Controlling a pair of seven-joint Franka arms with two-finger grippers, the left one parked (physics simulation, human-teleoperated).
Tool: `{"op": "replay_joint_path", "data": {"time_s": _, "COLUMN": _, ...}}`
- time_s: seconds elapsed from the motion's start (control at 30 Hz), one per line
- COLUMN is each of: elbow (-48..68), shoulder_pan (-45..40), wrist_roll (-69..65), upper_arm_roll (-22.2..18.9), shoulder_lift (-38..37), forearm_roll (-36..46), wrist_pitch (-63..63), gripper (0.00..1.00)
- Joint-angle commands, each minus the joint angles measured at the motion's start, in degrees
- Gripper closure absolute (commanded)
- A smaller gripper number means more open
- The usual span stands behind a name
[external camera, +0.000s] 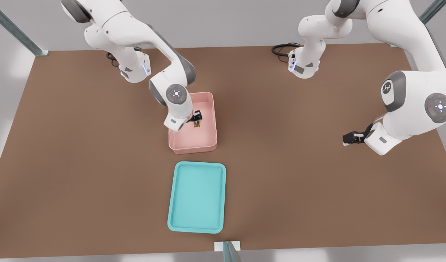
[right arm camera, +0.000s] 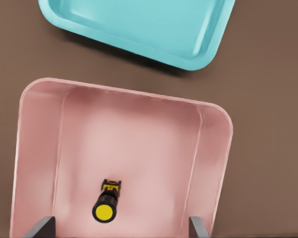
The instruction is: The left arm remains still, and the right arm places the button from the box into the tray
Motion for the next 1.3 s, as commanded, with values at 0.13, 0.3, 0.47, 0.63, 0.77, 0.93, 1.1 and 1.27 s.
{"op": "replay_joint_path", "data": {"time_s": 0.13, "elbow": -5.88, "shoulder_pan": 0.59, "wrist_roll": 27.97, "upper_arm_roll": 0.05, "shoulder_lift": -1.09, "forearm_roll": 0.56, "wrist_pitch": 13.70, "gripper": 0.00}}
{"op": "replay_joint_path", "data": {"time_s": 0.3, "elbow": -3.24, "shoulder_pan": 2.00, "wrist_roll": 28.23, "upper_arm_roll": 0.22, "shoulder_lift": 1.63, "forearm_roll": 0.47, "wrist_pitch": 13.00, "gripper": 0.00}}
{"op": "replay_joint_path", "data": {"time_s": 0.47, "elbow": -6.75, "shoulder_pan": 4.90, "wrist_roll": 29.99, "upper_arm_roll": 0.48, "shoulder_lift": 3.65, "forearm_roll": 0.47, "wrist_pitch": 14.58, "gripper": 0.00}}
{"op": "replay_joint_path", "data": {"time_s": 0.63, "elbow": -10.80, "shoulder_pan": 4.81, "wrist_roll": 29.90, "upper_arm_roll": 0.48, "shoulder_lift": 3.21, "forearm_roll": 0.56, "wrist_pitch": 18.36, "gripper": 0.00}}
{"op": "replay_joint_path", "data": {"time_s": 0.77, "elbow": -12.12, "shoulder_pan": 4.90, "wrist_roll": 29.90, "upper_arm_roll": 0.57, "shoulder_lift": 4.79, "forearm_roll": 0.47, "wrist_pitch": 21.70, "gripper": 0.00}}
{"op": "replay_joint_path", "data": {"time_s": 0.93, "elbow": -13.00, "shoulder_pan": 4.99, "wrist_roll": 29.90, "upper_arm_roll": 0.57, "shoulder_lift": 6.46, "forearm_roll": 0.38, "wrist_pitch": 23.89, "gripper": 0.00}}
{"op": "replay_joint_path", "data": {"time_s": 1.1, "elbow": -14.40, "shoulder_pan": 4.99, "wrist_roll": 29.81, "upper_arm_roll": 0.57, "shoulder_lift": 6.99, "forearm_roll": 0.03, "wrist_pitch": 25.65, "gripper": 0.00}}
{"op": "replay_joint_path", "data": {"time_s": 1.27, "elbow": -15.19, "shoulder_pan": 4.99, "wrist_roll": 29.81, "upper_arm_roll": 0.57, "shoulder_lift": 7.78, "forearm_roll": -0.06, "wrist_pitch": 26.89, "gripper": 0.00}}
